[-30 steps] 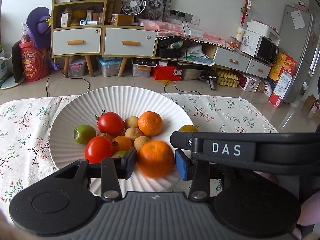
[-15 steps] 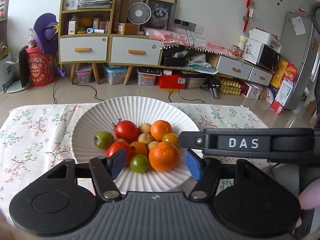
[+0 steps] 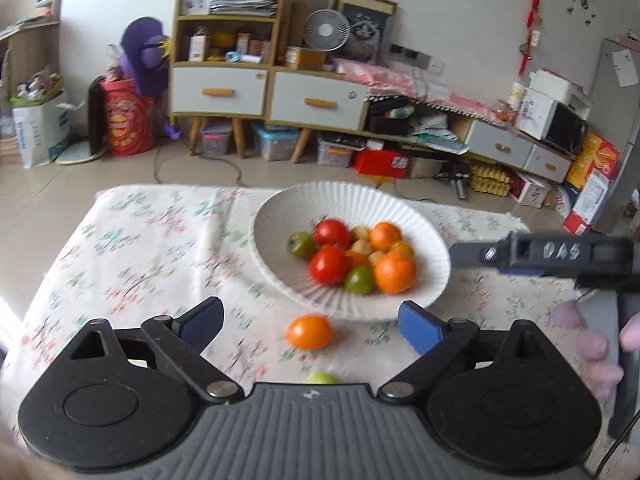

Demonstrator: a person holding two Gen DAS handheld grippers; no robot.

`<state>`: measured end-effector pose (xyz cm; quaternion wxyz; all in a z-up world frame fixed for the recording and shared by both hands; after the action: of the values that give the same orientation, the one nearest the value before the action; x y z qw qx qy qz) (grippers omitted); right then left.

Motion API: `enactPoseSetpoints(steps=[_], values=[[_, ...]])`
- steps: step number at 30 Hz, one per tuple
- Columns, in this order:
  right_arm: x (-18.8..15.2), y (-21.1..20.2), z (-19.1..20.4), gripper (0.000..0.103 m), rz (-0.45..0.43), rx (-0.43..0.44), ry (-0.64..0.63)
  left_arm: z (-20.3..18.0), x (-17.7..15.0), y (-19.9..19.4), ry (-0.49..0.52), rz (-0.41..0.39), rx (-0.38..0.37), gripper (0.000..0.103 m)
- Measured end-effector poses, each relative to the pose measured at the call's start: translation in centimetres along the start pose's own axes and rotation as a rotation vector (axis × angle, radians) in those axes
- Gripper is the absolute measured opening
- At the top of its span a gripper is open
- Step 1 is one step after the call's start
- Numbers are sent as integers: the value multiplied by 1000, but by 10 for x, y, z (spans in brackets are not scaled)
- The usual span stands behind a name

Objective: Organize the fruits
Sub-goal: 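Carry the tangerine and tomato over the white bowl and open both tools, then withdraw both tools from the bowl toward the lime and orange tomato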

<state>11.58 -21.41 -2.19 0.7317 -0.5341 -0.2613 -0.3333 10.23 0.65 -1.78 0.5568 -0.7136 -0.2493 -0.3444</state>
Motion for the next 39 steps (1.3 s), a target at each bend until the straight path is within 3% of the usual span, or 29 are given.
enactPoseSetpoints(steps=[6,8,13,18,24,28,30,33,36,39], values=[[-8,-12,12,92,5,25,26,11,-13,-13,-49,46,124,96],[-13,-15,17,97,8,34,10,13,-12,-14,-68,44,139,100],[-31,-14,24,98,23,7,-17,17,-16,-4,-37,41,166,100],[-45,-14,15,98,13,-57,15,20,-34,5,-29,32,110,100],[-73,-32,4,100,-77,-197,-78,7,-55,6,32,11,-8,100],[-80,-34,1,101,-63,-233,-127,1,-57,10,19,-20,-41,100],[-80,-34,-3,101,-51,-230,-110,-3,-58,11,40,-26,-51,97],[-79,-33,-7,102,-40,-236,-82,-7,-57,14,76,-40,-56,82],[-80,-37,-1,102,-35,-247,-98,-5,-56,20,49,-33,-76,70],[-89,-43,10,102,-53,-246,-121,-8,-55,26,46,-14,-109,48]])
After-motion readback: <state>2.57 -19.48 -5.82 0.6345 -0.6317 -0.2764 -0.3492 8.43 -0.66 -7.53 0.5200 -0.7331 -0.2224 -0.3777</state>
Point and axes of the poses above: each gripper's, at about its wrist camera, not at the fingertips, and y roughly the way its jaws point, z to its left, x to its top, the point moved 4 cm from there along y, roughly the way its jaws point
